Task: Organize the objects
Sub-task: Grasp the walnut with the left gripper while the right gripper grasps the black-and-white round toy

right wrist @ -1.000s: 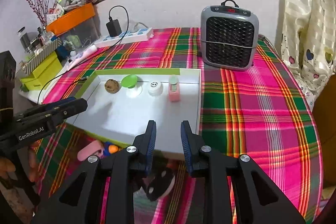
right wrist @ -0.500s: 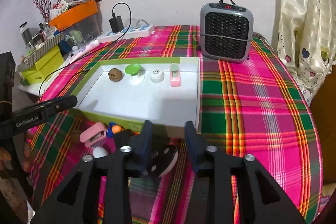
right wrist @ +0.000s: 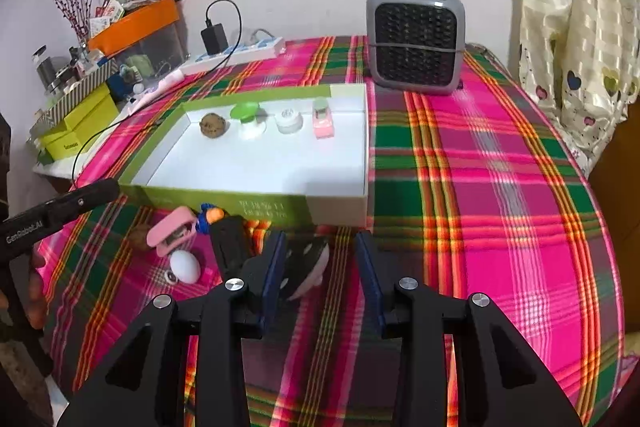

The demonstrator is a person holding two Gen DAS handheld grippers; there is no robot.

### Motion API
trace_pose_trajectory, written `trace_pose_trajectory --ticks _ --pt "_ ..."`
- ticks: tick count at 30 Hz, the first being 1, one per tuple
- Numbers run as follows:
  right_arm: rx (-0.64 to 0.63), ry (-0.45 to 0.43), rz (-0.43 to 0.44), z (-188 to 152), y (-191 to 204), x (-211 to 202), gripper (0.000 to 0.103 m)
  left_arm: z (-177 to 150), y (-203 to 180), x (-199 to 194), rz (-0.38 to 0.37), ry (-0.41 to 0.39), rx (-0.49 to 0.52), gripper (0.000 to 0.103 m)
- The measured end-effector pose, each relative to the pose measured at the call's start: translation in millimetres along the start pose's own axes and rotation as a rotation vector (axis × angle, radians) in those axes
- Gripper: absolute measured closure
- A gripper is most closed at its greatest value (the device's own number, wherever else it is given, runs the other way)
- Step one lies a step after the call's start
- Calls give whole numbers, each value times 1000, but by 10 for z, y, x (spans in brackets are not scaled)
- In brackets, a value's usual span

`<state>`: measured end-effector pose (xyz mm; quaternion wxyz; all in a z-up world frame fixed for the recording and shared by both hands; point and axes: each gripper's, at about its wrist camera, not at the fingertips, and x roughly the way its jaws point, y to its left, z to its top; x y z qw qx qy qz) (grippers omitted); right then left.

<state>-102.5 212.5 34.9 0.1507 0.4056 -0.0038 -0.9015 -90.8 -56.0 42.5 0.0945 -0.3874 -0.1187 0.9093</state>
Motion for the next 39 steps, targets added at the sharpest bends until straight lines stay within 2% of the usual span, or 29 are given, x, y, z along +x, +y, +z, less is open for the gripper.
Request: trace_pose_trajectory --ticks 11,23,34,36,39 --pt "3 31 14 -76 37 69 66 -143 53 65 -12 41 -7 61" --pt "19 67 10 -94 6 188 66 -225 25 187 -66 90 16 59" --pt "15 60 3 -88 -10 210 66 -247 -32 248 -82 106 53 56" --pt "12 57 9 -83 -8 208 75 -249 -33 247 -83 105 55 56" --pt "1 54 1 -84 15 212 75 -251 -31 250 -85 102 55 56"
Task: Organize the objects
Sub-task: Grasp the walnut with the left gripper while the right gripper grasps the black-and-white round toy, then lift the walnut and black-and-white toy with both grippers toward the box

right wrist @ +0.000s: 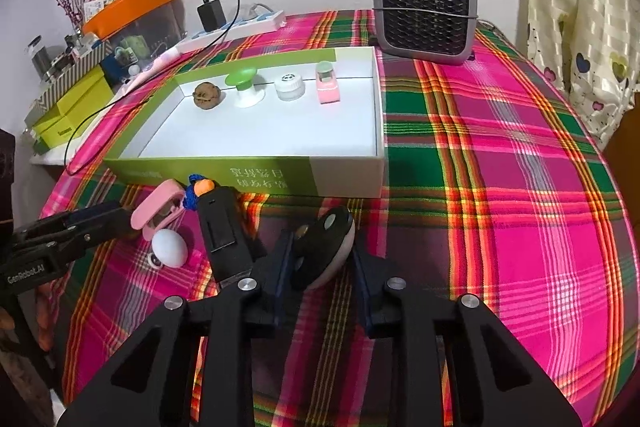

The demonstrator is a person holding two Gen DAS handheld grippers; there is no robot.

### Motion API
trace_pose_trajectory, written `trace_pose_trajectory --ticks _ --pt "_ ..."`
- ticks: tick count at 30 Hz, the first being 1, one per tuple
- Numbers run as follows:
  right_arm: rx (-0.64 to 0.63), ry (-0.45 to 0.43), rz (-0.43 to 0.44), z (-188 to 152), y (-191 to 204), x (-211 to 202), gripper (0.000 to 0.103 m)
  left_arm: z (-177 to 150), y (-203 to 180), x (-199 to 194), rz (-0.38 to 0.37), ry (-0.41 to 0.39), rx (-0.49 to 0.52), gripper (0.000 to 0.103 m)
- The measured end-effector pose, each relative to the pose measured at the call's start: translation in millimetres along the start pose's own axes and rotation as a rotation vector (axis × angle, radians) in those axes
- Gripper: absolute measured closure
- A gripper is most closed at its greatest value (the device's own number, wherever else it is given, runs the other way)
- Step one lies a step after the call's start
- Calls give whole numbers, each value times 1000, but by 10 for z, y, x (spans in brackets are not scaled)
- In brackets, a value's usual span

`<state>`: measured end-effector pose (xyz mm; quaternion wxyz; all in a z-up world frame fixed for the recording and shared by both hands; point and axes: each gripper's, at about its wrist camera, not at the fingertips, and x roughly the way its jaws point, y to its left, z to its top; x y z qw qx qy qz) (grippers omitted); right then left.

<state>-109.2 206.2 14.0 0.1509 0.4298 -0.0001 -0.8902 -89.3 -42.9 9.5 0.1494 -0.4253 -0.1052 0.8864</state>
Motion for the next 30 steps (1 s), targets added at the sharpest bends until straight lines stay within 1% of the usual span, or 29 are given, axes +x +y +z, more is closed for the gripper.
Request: trace_pose_trajectory --ticks 5,8,10,15,18,24,27,30 --pt "-5 -1 5 5 10 3 75 -5 -3 -6 4 -1 -1 58" --pt "-5 -1 6 3 11 3 75 -2 -26 10 1 3 12 66" --pt "-6 -1 5 0 10 1 75 -4 -44 16 2 2 23 68" --pt "-4 0 5 1 7 4 75 -5 -69 21 -12 2 29 78" --pt "-3 0 5 2 9 3 75 -14 -77 13 -3 -2 27 78" --pt "-20 3 16 -8 36 -2 75 -24 -13 -38 40 -21 7 78" --pt "-26 4 22 -19 46 -3 75 -23 10 -35 37 -20 -1 78" --pt "-21 4 25 -25 45 -11 75 -26 9 -39 52 -26 -2 78"
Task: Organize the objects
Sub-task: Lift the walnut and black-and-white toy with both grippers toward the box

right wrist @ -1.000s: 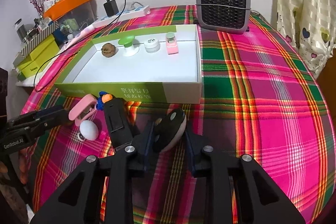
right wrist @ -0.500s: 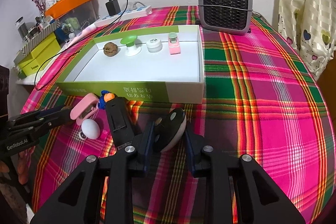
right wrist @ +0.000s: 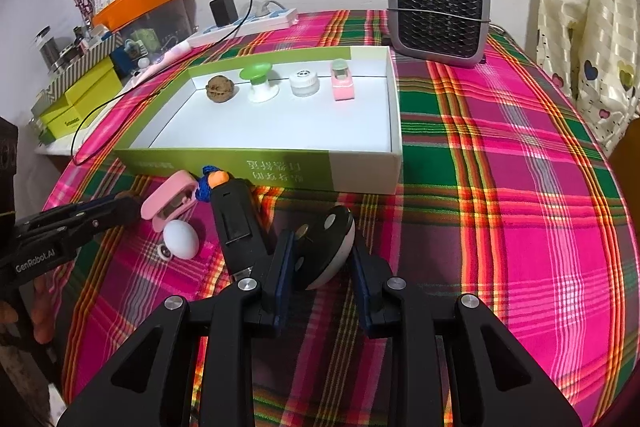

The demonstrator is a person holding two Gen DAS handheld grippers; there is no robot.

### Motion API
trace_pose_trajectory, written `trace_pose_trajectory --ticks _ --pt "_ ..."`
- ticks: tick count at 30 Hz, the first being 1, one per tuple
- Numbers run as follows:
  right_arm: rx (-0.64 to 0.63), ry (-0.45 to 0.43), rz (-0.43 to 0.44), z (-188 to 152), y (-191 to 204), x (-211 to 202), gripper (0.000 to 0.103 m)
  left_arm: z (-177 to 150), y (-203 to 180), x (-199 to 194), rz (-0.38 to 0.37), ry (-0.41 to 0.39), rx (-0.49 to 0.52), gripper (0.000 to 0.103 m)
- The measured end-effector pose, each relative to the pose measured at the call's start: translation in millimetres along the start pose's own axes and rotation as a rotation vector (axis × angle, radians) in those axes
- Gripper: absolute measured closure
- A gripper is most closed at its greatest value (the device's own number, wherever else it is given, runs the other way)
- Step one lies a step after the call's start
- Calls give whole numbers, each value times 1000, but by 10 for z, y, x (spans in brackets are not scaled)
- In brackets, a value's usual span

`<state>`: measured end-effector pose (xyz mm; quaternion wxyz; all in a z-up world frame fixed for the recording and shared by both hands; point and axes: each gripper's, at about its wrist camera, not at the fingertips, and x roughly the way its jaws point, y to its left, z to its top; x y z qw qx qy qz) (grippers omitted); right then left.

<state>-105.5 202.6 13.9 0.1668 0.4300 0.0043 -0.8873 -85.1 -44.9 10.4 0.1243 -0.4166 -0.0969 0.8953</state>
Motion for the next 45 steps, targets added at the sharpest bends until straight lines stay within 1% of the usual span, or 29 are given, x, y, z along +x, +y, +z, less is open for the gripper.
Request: trace_pose_trajectory --ticks 5,23,26,29,32,35,38,41,45 --pt "6 -1 -1 -3 -14 -5 75 -5 17 26 -4 2 -14 78" --pt "7 -2 12 -5 -10 -5 75 -7 -35 36 21 -1 -4 78" --pt "8 -3 13 -6 -7 -1 75 -6 -43 39 33 -2 1 78" --pt "5 -3 11 -8 -6 1 75 -8 -62 33 66 -8 11 78" --pt "3 -8 9 -10 1 -7 75 -6 -56 22 67 -9 12 78" --pt "7 -12 6 -5 -16 -26 75 -10 -78 15 93 -14 29 78" --pt "10 -15 8 -7 -26 -37 75 -2 -79 4 91 -16 27 78" --pt "8 -19 8 -5 -22 -49 75 5 -110 -10 118 -30 45 78" --pt "3 -24 14 -5 -18 -72 75 18 -129 -36 124 -37 52 78"
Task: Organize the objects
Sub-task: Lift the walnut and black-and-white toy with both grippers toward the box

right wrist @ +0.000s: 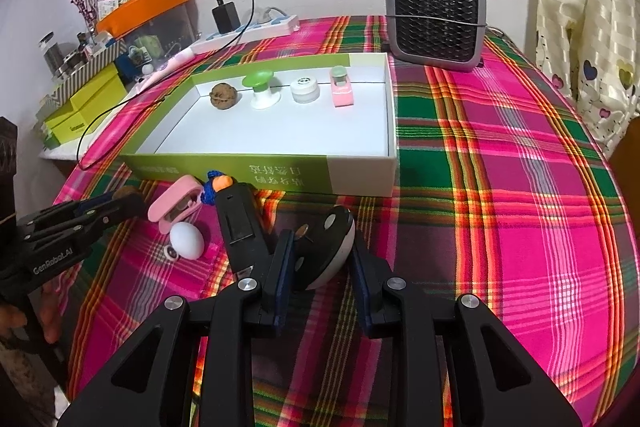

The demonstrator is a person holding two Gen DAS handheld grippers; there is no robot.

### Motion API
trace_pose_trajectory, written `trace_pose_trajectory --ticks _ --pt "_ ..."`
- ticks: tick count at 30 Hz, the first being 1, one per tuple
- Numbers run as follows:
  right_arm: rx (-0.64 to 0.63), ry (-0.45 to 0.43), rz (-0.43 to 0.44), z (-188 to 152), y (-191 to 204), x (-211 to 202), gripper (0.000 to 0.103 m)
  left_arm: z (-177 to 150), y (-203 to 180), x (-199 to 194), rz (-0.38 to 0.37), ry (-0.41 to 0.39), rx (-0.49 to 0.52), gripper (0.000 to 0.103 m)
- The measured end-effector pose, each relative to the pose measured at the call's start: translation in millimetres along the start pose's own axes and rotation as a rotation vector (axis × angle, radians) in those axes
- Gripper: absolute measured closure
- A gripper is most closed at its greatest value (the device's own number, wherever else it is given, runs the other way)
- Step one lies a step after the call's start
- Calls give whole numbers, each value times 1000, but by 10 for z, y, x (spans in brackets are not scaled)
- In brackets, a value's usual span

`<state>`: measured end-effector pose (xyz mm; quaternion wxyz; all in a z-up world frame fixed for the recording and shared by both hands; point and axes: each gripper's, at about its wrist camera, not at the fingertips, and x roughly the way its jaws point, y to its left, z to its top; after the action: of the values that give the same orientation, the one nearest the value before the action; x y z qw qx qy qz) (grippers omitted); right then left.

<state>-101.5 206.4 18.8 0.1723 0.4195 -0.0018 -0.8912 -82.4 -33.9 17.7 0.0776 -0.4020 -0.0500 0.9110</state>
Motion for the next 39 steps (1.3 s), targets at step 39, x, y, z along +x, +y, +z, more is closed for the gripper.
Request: trace_pose_trajectory --ticks 39 --pt "-23 -80 30 132 74 -286 75 142 -64 -313 -11 -75 -1 78"
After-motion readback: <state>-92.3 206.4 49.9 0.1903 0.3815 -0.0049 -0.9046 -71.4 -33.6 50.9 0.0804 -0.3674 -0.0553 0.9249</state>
